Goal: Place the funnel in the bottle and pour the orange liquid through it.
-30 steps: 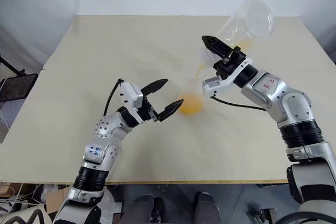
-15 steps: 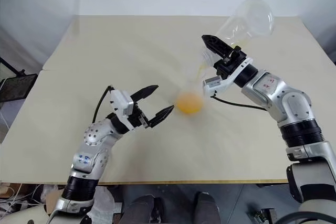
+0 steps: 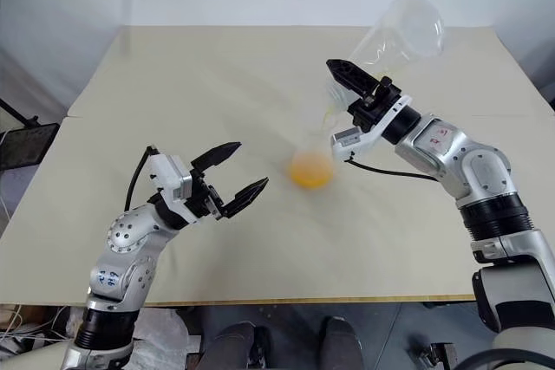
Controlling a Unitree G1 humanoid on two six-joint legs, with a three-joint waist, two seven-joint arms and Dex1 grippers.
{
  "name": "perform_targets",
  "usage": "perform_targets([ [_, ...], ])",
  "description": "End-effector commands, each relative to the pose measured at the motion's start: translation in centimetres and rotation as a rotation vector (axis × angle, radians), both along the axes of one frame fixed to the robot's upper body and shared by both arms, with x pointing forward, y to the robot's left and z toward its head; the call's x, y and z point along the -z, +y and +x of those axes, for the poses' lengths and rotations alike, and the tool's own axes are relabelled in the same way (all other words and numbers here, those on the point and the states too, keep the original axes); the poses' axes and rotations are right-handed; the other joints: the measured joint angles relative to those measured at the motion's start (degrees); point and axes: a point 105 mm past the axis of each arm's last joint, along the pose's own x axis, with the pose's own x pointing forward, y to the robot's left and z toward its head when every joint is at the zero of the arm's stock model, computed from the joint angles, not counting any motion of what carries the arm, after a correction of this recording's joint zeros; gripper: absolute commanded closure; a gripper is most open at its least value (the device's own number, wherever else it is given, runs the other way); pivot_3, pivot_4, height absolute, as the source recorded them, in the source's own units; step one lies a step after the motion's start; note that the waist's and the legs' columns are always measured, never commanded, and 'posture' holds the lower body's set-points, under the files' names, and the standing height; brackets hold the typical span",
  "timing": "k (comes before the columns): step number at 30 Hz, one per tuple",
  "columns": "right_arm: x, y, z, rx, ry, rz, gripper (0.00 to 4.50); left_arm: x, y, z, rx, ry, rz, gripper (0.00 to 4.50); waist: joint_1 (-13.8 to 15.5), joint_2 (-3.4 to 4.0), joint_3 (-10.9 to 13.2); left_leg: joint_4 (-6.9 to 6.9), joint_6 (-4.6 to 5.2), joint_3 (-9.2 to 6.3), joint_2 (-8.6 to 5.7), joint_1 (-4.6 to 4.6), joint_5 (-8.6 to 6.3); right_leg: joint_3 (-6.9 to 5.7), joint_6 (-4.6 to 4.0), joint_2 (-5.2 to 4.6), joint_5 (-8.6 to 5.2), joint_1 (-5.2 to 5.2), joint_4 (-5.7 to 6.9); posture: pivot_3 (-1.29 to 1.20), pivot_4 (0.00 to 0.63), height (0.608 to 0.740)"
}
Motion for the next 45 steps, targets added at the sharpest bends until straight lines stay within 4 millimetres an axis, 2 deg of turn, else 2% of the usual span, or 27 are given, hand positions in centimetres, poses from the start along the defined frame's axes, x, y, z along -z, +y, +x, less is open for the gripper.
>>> perform_targets([
  [1,-1.9,-0.2,-0.5,-0.013,-0.059,0.021,1.99,-1.0,-0.1,-0.6,0.011,-0.042,-0.01,0.0,-0.2,0.0,0.0,0.0,0.0,0.0,0.0,0.0,0.0,0.0,0.0,0.0,0.0,0.0,0.0,0.0,0.15,0.74],
  [12,-2.8,-1.1,-1.1,-0.121,0.173,0.324,1.99,-0.9,-0.4,-0.6,0.032,-0.032,-0.007,0.0,-0.5,0.0,0.0,-0.01,0.0,-0.06,0.0,0.0,0.0,-0.06,0.0,-0.01,0.0,0.03,0.01,0.0,0.15,0.74],
  [15,-3.3,-1.3,-1.4,-0.178,0.262,0.454,1.99,-0.9,-0.4,-0.6,0.037,-0.031,-0.004,0.0,-0.6,0.0,0.0,0.0,0.01,-0.1,0.0,0.0,0.0,-0.1,0.0,-0.01,0.0,0.07,0.0,0.0,0.15,0.74],
  [18,-4.4,-2.6,-1.3,-0.231,0.366,0.672,1.99,-0.9,-0.5,-0.6,0.043,-0.029,0.0,0.0,-0.6,0.0,0.0,0.0,0.01,-0.11,0.02,0.01,0.0,-0.12,0.0,0.0,0.0,0.06,0.02,0.0,0.15,0.74],
  [20,-4.4,-3.7,-0.9,-0.29,0.512,0.853,1.99,-0.9,-0.4,-0.5,0.046,-0.029,0.003,0.0,-0.5,0.0,0.0,0.02,0.01,-0.13,0.01,0.0,0.0,-0.12,0.0,-0.01,0.0,0.07,0.04,0.0,0.15,0.74],
  [24,-4.6,-7.0,-1.1,-0.375,0.684,1.138,1.99,-0.9,-0.4,-0.5,0.054,-0.025,0.015,0.0,-0.1,0.0,0.0,0.06,0.03,-0.26,-0.02,0.0,-0.01,-0.21,0.0,-0.04,0.01,0.16,0.05,0.0,0.15,0.74],
  [26,-3.9,-8.7,-0.9,-0.39,0.809,1.299,1.99,-0.8,-0.3,-0.5,0.058,-0.022,0.02,0.0,0.2,0.0,0.0,0.06,0.04,-0.29,-0.03,0.0,-0.02,-0.24,-0.01,-0.06,0.01,0.17,0.04,0.0,0.15,0.74],
  [28,-2.9,-11.3,-0.8,-0.351,0.869,1.456,1.99,-0.8,-0.4,-0.5,0.066,-0.017,0.024,0.0,0.5,0.0,0.0,0.07,0.04,-0.27,-0.03,0.0,-0.02,-0.23,-0.01,-0.06,0.01,0.16,0.06,0.0,0.15,0.74],
  [32,-0.5,-14.1,-1.2,-0.257,0.981,1.597,1.99,-0.7,-0.5,-0.6,0.076,-0.011,0.025,0.0,1.1,0.0,0.0,0.08,0.04,-0.25,-0.04,0.0,-0.02,-0.22,-0.01,-0.06,0.01,0.16,0.06,0.0,0.15,0.74],
  [35,1.6,-17.0,-1.3,-0.154,0.947,1.737,1.99,-0.6,-0.7,-0.7,0.082,-0.007,0.024,0.0,1.0,0.0,0.0,0.07,0.05,-0.22,-0.07,-0.01,-0.02,-0.19,-0.01,-0.07,0.01,0.15,0.04,0.0,0.15,0.74],
  [39,3.0,-18.1,-2.5,-0.101,0.912,1.692,1.99,-0.5,-0.9,-0.7,0.09,-0.001,0.019,0.0,1.1,0.0,0.0,0.04,0.05,-0.12,-0.08,0.0,-0.02,-0.13,-0.01,-0.05,0.01,0.1,0.04,0.0,0.15,0.74],
  [45,4.7,-19.4,-3.4,-0.173,0.883,1.782,1.99,-0.5,-1.2,-0.6,0.099,-0.001,0.016,0.0,1.1,0.0,0.0,0.05,0.05,-0.07,-0.09,0.02,-0.02,-0.09,-0.01,-0.03,0.01,0.1,0.02,0.0,0.15,0.74],
])
